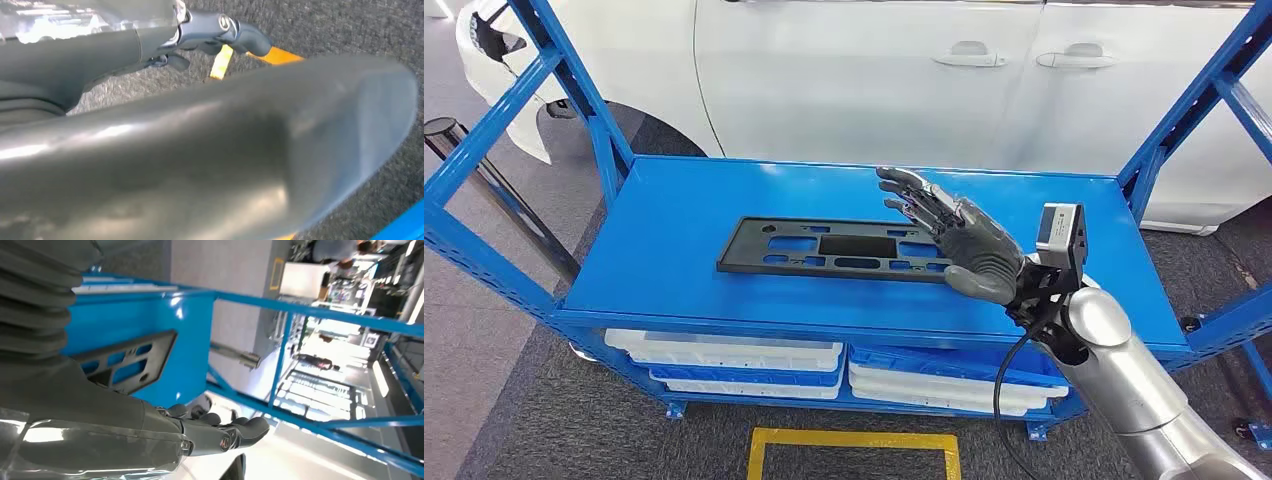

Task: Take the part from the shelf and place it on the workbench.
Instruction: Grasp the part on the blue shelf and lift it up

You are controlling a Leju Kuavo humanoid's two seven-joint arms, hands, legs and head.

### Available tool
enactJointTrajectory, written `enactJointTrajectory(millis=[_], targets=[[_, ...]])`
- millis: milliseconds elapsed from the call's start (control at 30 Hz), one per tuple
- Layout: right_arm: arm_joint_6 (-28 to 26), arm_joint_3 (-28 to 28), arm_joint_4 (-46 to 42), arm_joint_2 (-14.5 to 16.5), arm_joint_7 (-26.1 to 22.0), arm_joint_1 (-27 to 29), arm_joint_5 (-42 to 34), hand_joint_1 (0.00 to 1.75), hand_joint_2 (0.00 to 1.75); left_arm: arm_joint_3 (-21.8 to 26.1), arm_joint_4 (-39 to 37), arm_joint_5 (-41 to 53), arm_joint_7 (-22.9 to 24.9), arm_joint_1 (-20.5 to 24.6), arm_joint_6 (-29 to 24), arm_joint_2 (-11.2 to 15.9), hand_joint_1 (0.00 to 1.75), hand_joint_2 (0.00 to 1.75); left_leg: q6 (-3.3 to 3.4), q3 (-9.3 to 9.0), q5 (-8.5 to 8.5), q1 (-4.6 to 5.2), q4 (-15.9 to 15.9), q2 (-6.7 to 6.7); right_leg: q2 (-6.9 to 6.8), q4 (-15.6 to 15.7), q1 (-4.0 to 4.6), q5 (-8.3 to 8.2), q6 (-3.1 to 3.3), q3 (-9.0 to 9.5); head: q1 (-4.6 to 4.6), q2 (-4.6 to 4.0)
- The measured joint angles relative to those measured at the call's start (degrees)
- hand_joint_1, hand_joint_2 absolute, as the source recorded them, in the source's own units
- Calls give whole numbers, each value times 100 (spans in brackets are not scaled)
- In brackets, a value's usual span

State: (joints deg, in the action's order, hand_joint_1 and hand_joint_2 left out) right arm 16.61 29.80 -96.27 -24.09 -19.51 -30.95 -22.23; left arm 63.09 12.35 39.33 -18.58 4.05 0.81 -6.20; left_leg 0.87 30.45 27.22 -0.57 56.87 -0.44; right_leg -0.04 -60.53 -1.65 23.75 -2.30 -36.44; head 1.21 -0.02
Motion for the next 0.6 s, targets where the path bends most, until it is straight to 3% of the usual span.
enactJointTrajectory(millis=[100,233,267,333,367,400,433,467,533,600], targets=[[-146,65,9,11,-66,54,243,0,175,13,0,19,-4,8,0,1,0,0,-83,4,62,24,34,-8,8,217,33,31,65,92,-6,0],[-311,179,36,78,-172,154,549,0,175,23,0,37,-10,16,-5,1,0,0,-209,0,200,8,143,3,23,245,40,103,233,156,7,1],[-323,202,44,103,-188,165,582,0,175,23,0,39,-11,19,-8,1,0,0,-236,104,325,1,383,8,18,256,34,118,269,186,15,1],[-330,245,65,146,-206,202,619,0,175,23,0,43,-13,20,-8,0,0,0,-269,534,652,-8,1187,13,9,259,50,158,318,222,27,0],[-334,267,78,164,-207,233,633,0,175,23,0,44,-13,14,-8,-1,0,0,-275,769,761,-10,1571,14,9,258,65,177,331,238,25,0],[-338,290,91,182,-208,268,648,0,175,23,0,46,-13,7,-8,-2,0,0,-267,928,757,-8,1777,13,13,257,81,198,338,261,25,0],[-344,311,103,196,-210,300,662,0,175,23,0,47,-13,1,-8,-3,0,0,-244,967,623,-4,1736,13,19,257,99,223,342,296,26,0],[-352,331,112,210,-211,323,677,0,175,23,0,47,-13,-3,-9,-3,0,0,-208,896,395,5,1476,13,25,257,115,250,343,340,25,0],[-383,355,120,239,-235,369,751,0,175,23,0,57,-17,-3,-9,2,0,0,-102,580,-72,42,677,14,31,263,147,310,332,429,19,0],[-433,361,126,276,-328,524,974,0,175,22,0,84,-34,-2,-11,2,0,0,-33,369,-230,83,196,14,27,274,154,347,290,470,10,0]])
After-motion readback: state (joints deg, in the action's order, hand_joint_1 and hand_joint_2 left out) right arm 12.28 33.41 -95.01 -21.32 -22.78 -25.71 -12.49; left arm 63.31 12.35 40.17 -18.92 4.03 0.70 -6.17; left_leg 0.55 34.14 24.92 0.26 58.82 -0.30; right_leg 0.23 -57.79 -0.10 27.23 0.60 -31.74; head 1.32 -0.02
